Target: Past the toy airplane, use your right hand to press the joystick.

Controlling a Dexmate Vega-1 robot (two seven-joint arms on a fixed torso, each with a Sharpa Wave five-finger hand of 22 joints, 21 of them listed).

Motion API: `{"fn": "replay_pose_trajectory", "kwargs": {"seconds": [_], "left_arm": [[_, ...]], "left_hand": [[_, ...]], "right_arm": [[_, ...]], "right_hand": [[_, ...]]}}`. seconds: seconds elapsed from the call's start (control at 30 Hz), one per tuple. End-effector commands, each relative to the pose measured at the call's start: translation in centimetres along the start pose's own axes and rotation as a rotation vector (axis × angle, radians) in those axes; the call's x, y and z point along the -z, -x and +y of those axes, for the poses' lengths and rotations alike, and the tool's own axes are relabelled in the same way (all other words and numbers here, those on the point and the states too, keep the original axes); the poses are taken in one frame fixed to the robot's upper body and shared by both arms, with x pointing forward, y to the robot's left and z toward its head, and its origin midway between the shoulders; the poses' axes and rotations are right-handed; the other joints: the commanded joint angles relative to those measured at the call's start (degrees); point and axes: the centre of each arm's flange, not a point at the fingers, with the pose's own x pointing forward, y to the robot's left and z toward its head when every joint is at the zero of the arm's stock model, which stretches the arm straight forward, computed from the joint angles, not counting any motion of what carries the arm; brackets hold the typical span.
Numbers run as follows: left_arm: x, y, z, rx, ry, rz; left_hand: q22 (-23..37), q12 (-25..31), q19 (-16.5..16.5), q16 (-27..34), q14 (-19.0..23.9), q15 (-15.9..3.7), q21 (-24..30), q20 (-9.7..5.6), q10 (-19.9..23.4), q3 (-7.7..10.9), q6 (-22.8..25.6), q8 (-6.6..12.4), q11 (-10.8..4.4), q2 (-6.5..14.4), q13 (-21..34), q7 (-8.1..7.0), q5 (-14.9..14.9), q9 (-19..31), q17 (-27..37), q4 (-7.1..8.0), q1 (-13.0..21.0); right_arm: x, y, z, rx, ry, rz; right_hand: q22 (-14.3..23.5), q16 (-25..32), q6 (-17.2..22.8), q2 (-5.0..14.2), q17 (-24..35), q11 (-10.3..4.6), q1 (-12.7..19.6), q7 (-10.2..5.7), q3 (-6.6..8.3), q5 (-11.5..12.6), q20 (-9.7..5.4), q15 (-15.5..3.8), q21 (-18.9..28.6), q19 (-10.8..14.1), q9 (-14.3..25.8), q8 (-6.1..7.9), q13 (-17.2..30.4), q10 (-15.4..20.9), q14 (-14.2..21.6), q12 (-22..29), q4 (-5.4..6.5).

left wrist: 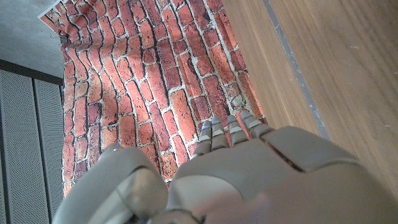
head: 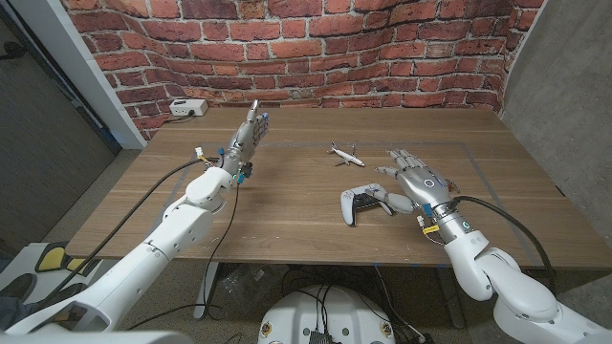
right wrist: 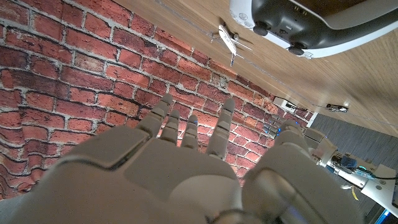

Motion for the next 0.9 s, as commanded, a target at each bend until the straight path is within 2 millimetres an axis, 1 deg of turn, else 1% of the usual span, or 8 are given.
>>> {"fn": "replay_pose_trajectory", "kwargs": {"seconds": [0.03, 0.23, 0.57, 0.7, 0.8, 0.9], "left_arm": [[-0.2, -0.3, -0.1, 0.005, -0.005, -0.005], [-0.3, -0.4, -0.3, 0.011, -0.006, -0.008], [0.1, -0.2, -0.5, 0.014, 0.006, -0.002], [0.1, -0.1, -0.4, 0.01, 0.011, -0.005], [0.1, 0.0, -0.4, 0.008, 0.011, -0.007], [0.1, -0.1, -0.3, 0.008, 0.009, -0.003]], "left_hand": [[0.1, -0.4, -0.3, -0.3, 0.1, 0.45, -0.4, 0.39, 0.1, -0.48, 0.4, -0.07, 0.0, 0.5, 0.3, 0.1, -0.1, 0.1, 0.2, 0.02, 0.2], [0.1, -0.4, -0.3, -0.3, 0.1, 0.46, -0.4, 0.48, 0.2, -0.53, 0.5, -0.06, 0.04, 0.6, 0.3, 0.1, -0.2, 0.2, 0.2, 0.03, 0.2], [0.1, -0.5, -0.4, -0.3, 0.1, 0.44, -0.6, 0.5, 0.2, -0.63, 0.6, -0.12, 0.0, 0.7, 0.3, 0.14, -0.2, 0.2, 0.2, 0.04, 0.3], [0.1, -0.6, -0.3, -0.3, 0.1, 0.33, -0.6, 1.3, 0.2, -0.71, 0.7, -0.19, -0.09, 0.7, 0.3, 0.08, -0.2, 0.2, 0.2, 0.04, 0.3], [0.1, -0.6, -0.2, -0.3, 0.1, 0.26, -0.6, 1.38, 0.2, -0.74, 0.7, -0.22, -0.15, 0.8, 0.3, 0.05, -0.2, 0.2, 0.2, 0.05, 0.3], [0.1, -0.6, -0.2, -0.3, 0.1, 0.25, -0.6, 1.47, 0.3, -0.78, 0.7, -0.25, -0.12, 0.8, 0.3, 0.0, -0.3, 0.2, 0.2, 0.06, 0.3]], "right_arm": [[0.1, 0.3, 0.5, -0.042, -0.008, 0.009], [-0.1, 0.6, 0.9, -0.073, -0.01, 0.01], [-0.1, 0.3, 1.4, -0.085, 0.009, 0.028], [-0.2, 0.1, 1.7, -0.104, 0.012, 0.023], [-0.2, 0.0, 1.8, -0.111, 0.016, 0.024], [-0.3, 0.0, 1.8, -0.113, 0.015, 0.024]], "right_hand": [[0.3, 0.5, 1.2, 0.22, 0.1, -0.35, 0.6, -0.03, 0.58, -0.1, -0.29, -0.09, 0.5, 0.1, 0.0, 0.42, 0.2, 0.5, -0.1, 0.5, 0.14], [0.3, 0.8, 3.1, 0.37, 0.1, -1.12, 0.9, 0.0, 0.77, -0.1, -0.27, -0.3, 0.7, 0.2, 0.0, 0.95, 0.2, 1.4, 0.3, 1.0, 0.05], [0.3, 0.9, 3.6, 0.51, 0.0, -1.0, 1.2, -0.36, 0.95, -0.1, -0.61, -0.63, 0.8, 0.0, 0.0, 0.95, 0.2, 1.4, 0.5, 1.0, -0.07], [0.3, 0.9, 3.5, 0.61, 0.0, -0.86, 1.4, -0.46, 1.07, 0.0, -0.76, -0.62, 0.8, -0.1, 0.0, 0.82, 0.2, 1.3, 0.6, 1.0, -0.15], [0.3, 0.9, 3.4, 0.88, 0.0, -0.79, 2.0, -0.52, 1.37, 0.0, -1.49, -0.37, 0.8, -0.4, 0.0, 0.66, 0.2, 1.3, 0.5, 1.0, -0.34], [0.3, 0.8, 3.4, 0.95, 0.0, -0.73, 2.1, -0.52, 1.45, 0.0, -1.57, -0.33, 0.8, -0.5, 0.0, 0.62, 0.2, 1.3, 0.5, 1.0, -0.39]]}}
